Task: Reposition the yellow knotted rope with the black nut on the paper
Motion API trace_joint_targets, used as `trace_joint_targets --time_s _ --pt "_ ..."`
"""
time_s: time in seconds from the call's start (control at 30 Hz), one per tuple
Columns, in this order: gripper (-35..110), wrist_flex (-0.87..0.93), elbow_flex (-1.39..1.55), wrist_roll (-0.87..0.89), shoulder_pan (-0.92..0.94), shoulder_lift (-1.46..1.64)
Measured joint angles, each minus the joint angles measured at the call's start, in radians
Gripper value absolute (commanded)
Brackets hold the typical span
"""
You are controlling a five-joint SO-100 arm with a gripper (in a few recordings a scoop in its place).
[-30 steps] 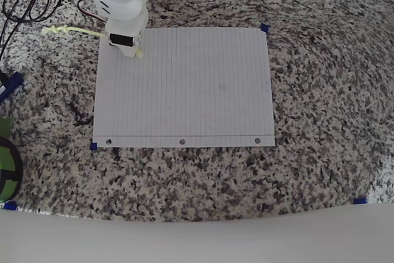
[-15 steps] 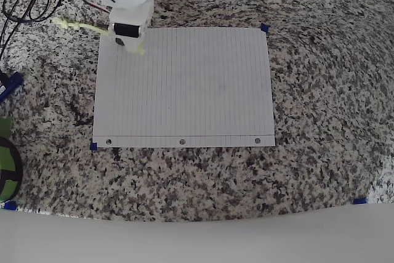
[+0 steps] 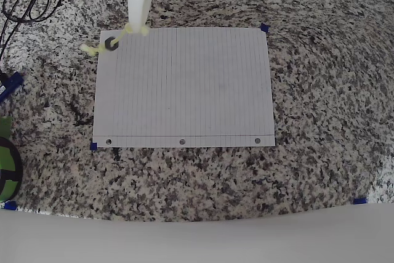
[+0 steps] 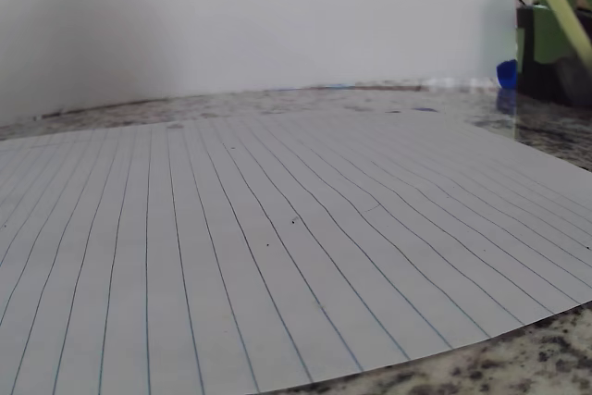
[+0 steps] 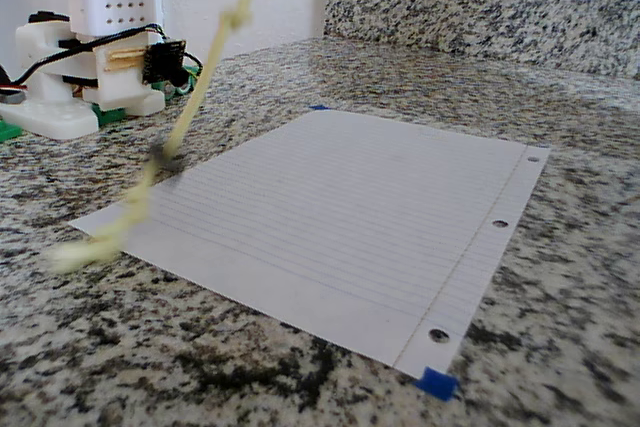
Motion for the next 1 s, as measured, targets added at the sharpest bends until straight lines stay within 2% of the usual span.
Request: trace_joint_targets --time_s 0.27,0.6,0.77,1.0 --pt "0 -0.002 0.0 0.0 -0.021 0.275" --pt "0 0.015 0.014 0.008 -0.025 0.221" --pt "0 0.011 0.014 0.008 0.101 0.213" --pt "0 -0.057 0.014 0.035 0.374 0.282"
